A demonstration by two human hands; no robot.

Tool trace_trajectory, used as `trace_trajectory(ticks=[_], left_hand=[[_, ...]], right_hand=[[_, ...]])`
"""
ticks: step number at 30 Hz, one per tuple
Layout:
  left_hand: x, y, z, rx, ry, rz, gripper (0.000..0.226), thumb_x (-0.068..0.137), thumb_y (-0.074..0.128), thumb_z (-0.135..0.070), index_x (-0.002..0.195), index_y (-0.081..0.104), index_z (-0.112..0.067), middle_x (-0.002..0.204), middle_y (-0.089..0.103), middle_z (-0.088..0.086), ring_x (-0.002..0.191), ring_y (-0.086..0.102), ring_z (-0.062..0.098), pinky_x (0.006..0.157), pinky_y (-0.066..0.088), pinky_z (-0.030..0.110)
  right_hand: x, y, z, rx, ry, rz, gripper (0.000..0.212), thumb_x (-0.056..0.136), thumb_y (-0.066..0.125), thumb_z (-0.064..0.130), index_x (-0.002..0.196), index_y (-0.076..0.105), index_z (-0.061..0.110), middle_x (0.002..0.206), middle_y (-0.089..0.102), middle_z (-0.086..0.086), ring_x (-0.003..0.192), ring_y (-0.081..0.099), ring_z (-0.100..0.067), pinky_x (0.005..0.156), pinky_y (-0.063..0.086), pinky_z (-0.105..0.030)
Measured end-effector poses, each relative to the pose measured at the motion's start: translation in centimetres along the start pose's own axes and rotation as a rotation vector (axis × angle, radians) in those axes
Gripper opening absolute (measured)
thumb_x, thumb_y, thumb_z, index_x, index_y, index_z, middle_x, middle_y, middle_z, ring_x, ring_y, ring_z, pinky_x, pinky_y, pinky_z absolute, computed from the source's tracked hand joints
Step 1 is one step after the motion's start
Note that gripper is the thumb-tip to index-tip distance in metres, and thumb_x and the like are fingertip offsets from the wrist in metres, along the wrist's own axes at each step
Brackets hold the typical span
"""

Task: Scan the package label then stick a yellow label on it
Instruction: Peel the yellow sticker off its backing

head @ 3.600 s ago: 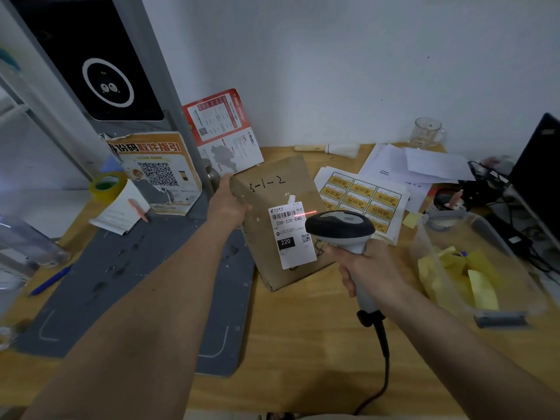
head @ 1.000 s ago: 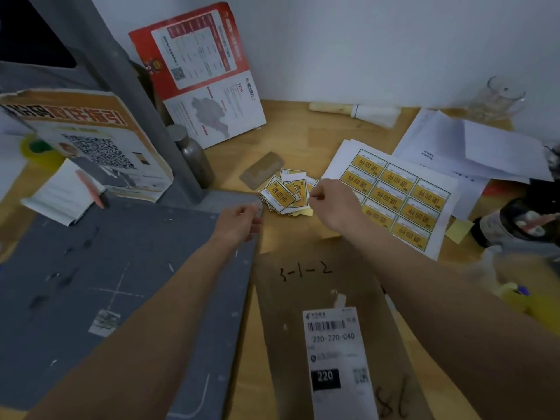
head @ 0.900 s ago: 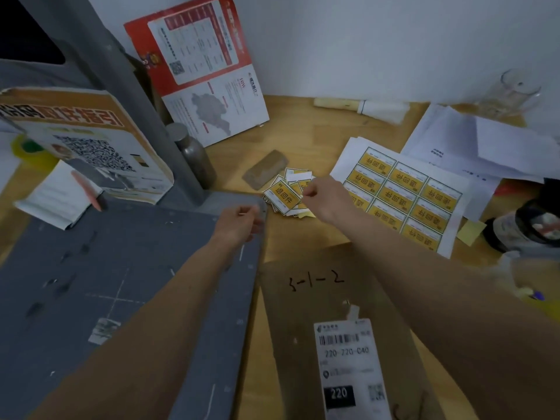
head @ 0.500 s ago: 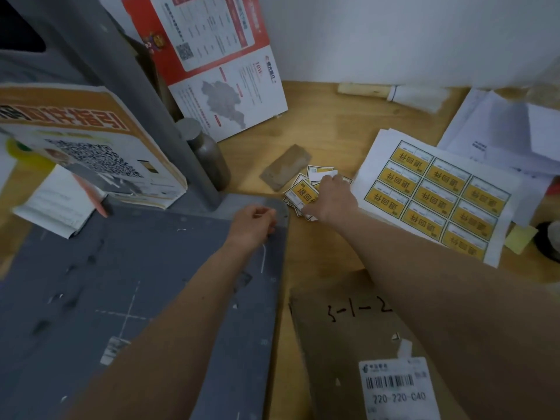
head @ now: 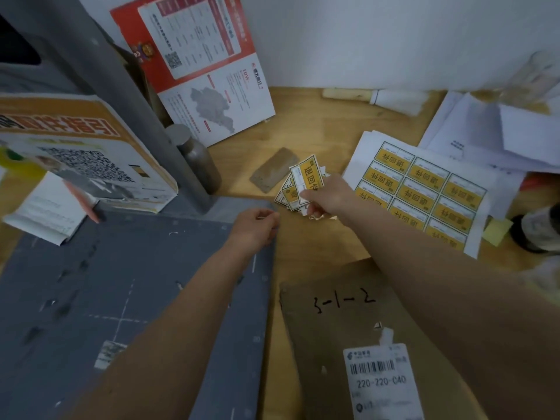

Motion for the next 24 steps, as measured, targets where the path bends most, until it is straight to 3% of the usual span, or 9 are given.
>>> trace_trajectory(ticks=[4, 9, 14, 18, 21, 24], left_hand=[[-2.2, 1.4, -1.9, -0.049, 0.066, 0.028, 0.021, 0.094, 0.057, -0.023, 0.110, 0.061, -0.011, 0.095, 0.066, 0.003, 0.079, 0.064, 0.015, 0.084, 0.053, 0.034], [-7.3, 3.4, -5.4, -0.237, 0.218, 0.026, 0.017, 0.093, 0.060, -0.023, 0.105, 0.065, -0.011, 0.103, 0.071, 0.006, 0.088, 0.068, 0.018, 0.083, 0.055, 0.031], [-11.8, 5.8, -6.1, -0.347, 0.269, -0.021, 0.008, 0.090, 0.062, -0.006, 0.096, 0.065, -0.001, 0.098, 0.074, 0.014, 0.088, 0.072, 0.025, 0.070, 0.060, 0.029], [-16.3, 8.4, -5.3, -0.399, 0.318, -0.038, 0.013, 0.088, 0.062, 0.000, 0.080, 0.063, -0.010, 0.088, 0.073, 0.007, 0.077, 0.072, 0.018, 0.067, 0.060, 0.025], [-18.7, 9.8, -4.0, -0.394, 0.312, -0.065, 0.006, 0.086, 0.066, -0.003, 0.087, 0.066, -0.009, 0.091, 0.073, 0.008, 0.078, 0.071, 0.019, 0.073, 0.060, 0.027], [-20.9, 10.9, -2.5, -0.398, 0.292, -0.096, 0.008, 0.091, 0.063, -0.016, 0.093, 0.069, -0.011, 0.093, 0.075, 0.008, 0.079, 0.072, 0.018, 0.076, 0.058, 0.029]], right_hand=[[-4.8, -2.6, 0.7, 0.118, -0.082, 0.046, 0.018, 0.086, 0.068, 0.023, 0.078, 0.065, 0.007, 0.051, 0.059, -0.002, 0.041, 0.050, -0.011, 0.045, 0.039, -0.020], [-10.9, -5.3, 0.0, 0.230, -0.136, 0.114, 0.023, 0.078, 0.076, 0.027, 0.068, 0.064, 0.009, 0.047, 0.055, 0.000, 0.042, 0.047, -0.010, 0.050, 0.038, -0.023], [-15.7, -6.8, -1.7, 0.240, -0.171, 0.159, 0.022, 0.075, 0.078, 0.027, 0.071, 0.063, 0.011, 0.052, 0.056, 0.000, 0.044, 0.047, -0.009, 0.047, 0.038, -0.019], [-19.1, -8.9, -4.0, 0.333, -0.231, 0.039, 0.012, 0.078, 0.076, 0.015, 0.087, 0.069, 0.011, 0.067, 0.061, -0.005, 0.057, 0.051, -0.014, 0.054, 0.041, -0.022], [-21.6, -10.0, -5.4, 0.343, -0.300, -0.030, 0.005, 0.082, 0.071, 0.013, 0.084, 0.070, 0.018, 0.083, 0.067, -0.006, 0.071, 0.055, -0.014, 0.062, 0.044, -0.024], [-23.7, -10.8, -6.8, 0.384, -0.342, -0.031, 0.009, 0.087, 0.066, 0.013, 0.087, 0.071, 0.020, 0.084, 0.069, -0.003, 0.072, 0.054, -0.014, 0.061, 0.045, -0.023]])
Point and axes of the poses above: each hand's wrist, its own x-axis towards the middle knuckle, its own y-axis out of the palm, z = x × y, the point moved 4 cm from there along x, towards the middle knuckle
